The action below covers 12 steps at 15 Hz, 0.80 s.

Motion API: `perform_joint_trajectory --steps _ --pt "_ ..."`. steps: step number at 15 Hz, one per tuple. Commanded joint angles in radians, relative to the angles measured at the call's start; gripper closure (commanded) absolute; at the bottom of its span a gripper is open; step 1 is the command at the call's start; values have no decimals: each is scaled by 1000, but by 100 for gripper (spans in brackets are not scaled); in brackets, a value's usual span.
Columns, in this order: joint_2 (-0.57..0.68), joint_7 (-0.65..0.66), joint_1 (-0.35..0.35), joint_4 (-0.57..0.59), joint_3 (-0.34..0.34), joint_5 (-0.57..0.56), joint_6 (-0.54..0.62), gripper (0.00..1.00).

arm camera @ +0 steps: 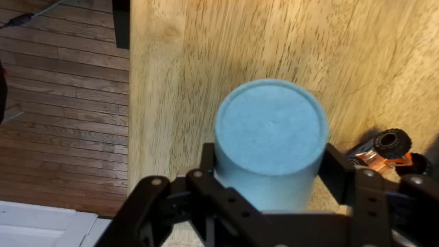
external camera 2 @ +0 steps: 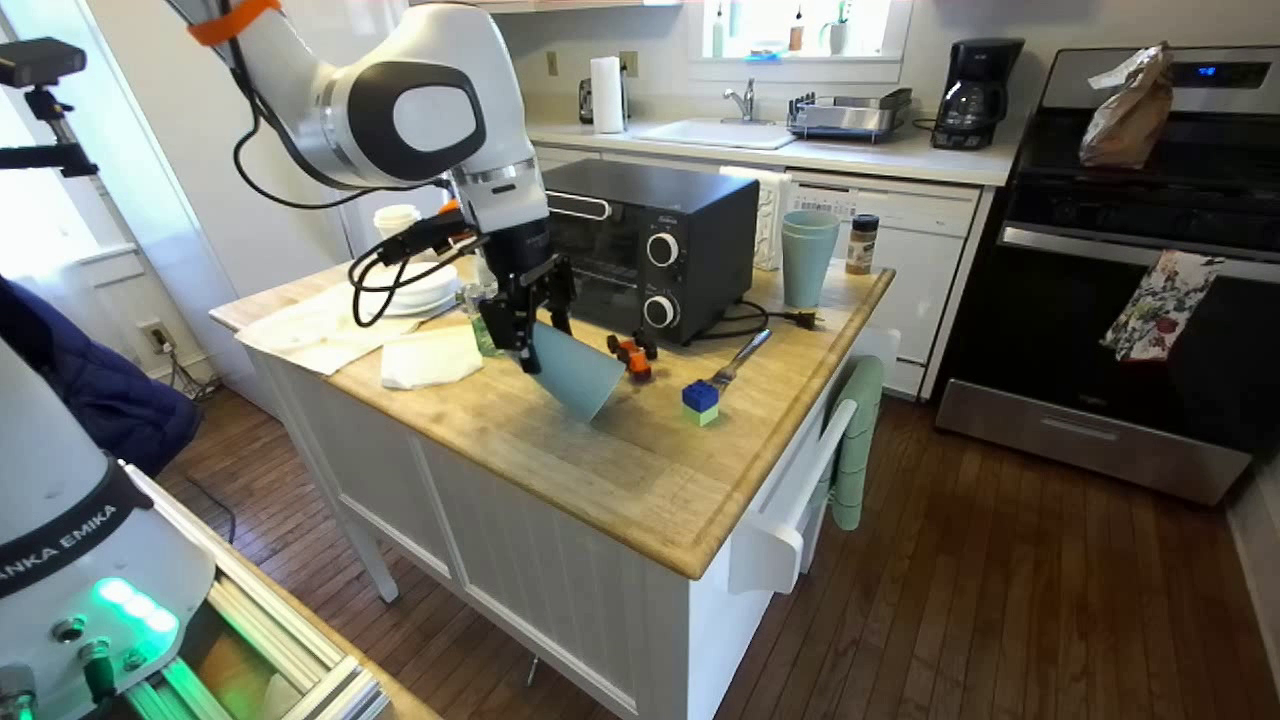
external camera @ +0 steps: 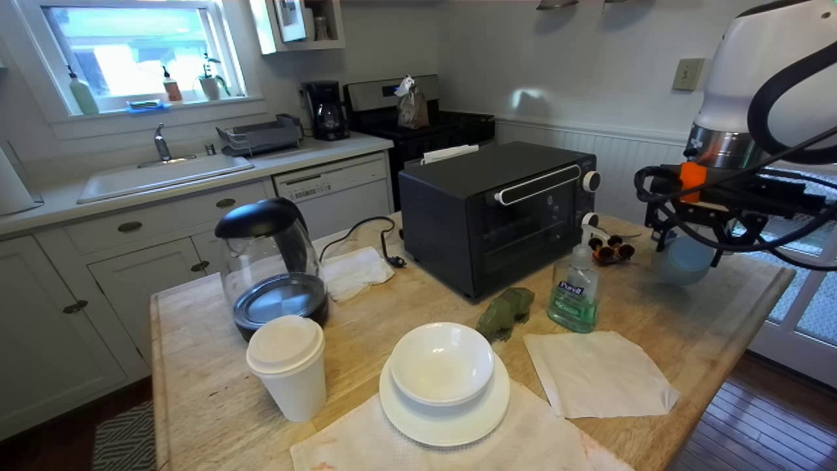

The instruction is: Put the cup on top of the oven

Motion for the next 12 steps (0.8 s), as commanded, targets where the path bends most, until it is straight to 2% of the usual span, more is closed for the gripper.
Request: perform_joint_trajectory --steps 1,3,12 --pt "16 27 -26 -17 6 -70 67 50" --pt "21 -30 -19 -19 10 -3 44 50" --pt "68 -93 -10 -3 5 97 36 50"
